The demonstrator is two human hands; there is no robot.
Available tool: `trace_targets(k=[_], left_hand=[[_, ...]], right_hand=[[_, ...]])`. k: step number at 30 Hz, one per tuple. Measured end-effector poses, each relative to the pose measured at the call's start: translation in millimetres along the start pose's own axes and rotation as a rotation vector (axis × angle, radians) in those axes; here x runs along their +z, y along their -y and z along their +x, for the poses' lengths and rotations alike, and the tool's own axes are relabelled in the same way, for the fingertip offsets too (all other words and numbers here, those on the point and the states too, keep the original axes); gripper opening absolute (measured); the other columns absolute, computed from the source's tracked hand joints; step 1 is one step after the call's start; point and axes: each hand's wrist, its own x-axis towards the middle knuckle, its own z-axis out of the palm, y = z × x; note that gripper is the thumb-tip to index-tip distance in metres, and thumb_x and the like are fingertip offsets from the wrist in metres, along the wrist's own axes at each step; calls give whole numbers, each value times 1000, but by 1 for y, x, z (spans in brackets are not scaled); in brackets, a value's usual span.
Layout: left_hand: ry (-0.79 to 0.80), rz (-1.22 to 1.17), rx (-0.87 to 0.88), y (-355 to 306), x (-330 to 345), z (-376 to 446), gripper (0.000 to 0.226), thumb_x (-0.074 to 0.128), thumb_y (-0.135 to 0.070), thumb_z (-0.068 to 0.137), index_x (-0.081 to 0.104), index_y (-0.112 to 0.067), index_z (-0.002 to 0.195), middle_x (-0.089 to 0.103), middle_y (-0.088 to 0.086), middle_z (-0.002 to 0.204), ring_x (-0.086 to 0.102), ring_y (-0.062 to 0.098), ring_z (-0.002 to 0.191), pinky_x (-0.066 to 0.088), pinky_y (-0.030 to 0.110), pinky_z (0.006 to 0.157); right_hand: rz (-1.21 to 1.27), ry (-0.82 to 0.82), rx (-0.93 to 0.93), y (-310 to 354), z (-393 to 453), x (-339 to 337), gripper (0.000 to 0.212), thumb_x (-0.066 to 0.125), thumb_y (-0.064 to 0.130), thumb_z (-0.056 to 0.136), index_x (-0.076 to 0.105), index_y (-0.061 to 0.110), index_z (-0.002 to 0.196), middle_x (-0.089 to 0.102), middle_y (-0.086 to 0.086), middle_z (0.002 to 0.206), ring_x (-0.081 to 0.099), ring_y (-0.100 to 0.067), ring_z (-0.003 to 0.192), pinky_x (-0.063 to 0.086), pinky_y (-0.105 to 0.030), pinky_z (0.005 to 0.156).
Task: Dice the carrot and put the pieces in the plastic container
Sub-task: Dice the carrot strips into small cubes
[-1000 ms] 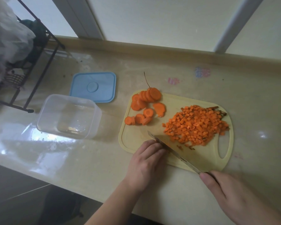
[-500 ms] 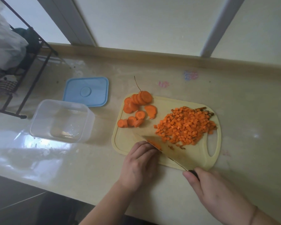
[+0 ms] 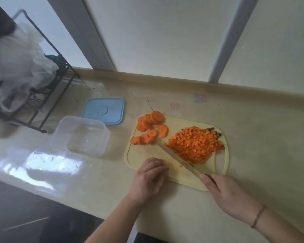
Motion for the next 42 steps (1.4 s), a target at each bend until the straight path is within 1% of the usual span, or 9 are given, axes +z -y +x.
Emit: trace_targets(k=[8,13,22,25,27,31,35,38,42], left_hand=[[-184,-58,-498,-12,-23,-10,16,60,-22,86,75,-25,85,70,-18,93,67,4,91,54,23,82],[-284,-198,-885,-21,-21,9,27,65,1,92,74,-24,84,73,-10,85,66,0,84,50,19,79],[-273,-214,-969,-21,-20,22,24,67,-3,91,75,-25,85,74,-11,86,69,10,87,47,10,75],[-401,-237,-880,-36,-32,42,23,65,-3,93,75,-23,86,74,-10,84,68,15,84,47,12,72],[-492,-221,-638,-51,-48,60,18,61,-2,91,72,-16,88,71,-7,86,66,14,84,48,15,75],[-83,-126,-294,-51,-58,85,23,53,-2,72,69,-15,83,66,-7,88,61,13,90,49,26,81],[342,140,-274,-37,-34,93,19,56,-17,74,73,-22,81,62,-14,85,51,9,86,39,29,76],[430,164,-255,-38,-18,97,27,49,-31,78,75,-25,85,64,-11,88,54,15,88,41,31,77],[467,132,-304,-40,-2,100,28,51,-34,84,75,-28,96,65,-12,99,56,13,99,47,31,83]], right_hand=[[-41,92,-35,21,-20,4,89,2,89,75,52,15,68,62,-2,66,58,-14,66,45,-40,67],[13,162,28,25,-12,2,83,8,89,72,45,15,60,57,-5,61,55,-15,62,44,-41,67],[72,125,180,16,-2,-30,53,38,50,99,40,16,59,38,2,48,40,-7,40,29,-22,46],[17,107,105,21,-5,-34,63,30,70,86,39,15,58,43,2,47,44,-7,47,33,-28,54],[-154,21,27,24,-8,-38,79,7,85,74,49,18,69,57,2,59,55,-6,58,39,-29,58],[-545,-100,-79,32,-15,-51,109,-33,81,56,54,32,101,69,7,92,67,-12,85,39,-29,60],[-612,-102,-110,31,-11,-50,104,-31,80,63,54,32,98,69,7,87,68,-11,76,35,-31,53],[-636,-93,-67,23,-8,-47,76,-1,75,89,56,30,66,55,5,48,54,-12,37,22,-24,37],[-656,-231,-174,18,-9,-44,107,-35,77,61,54,29,95,69,3,85,68,-15,75,35,-33,53]])
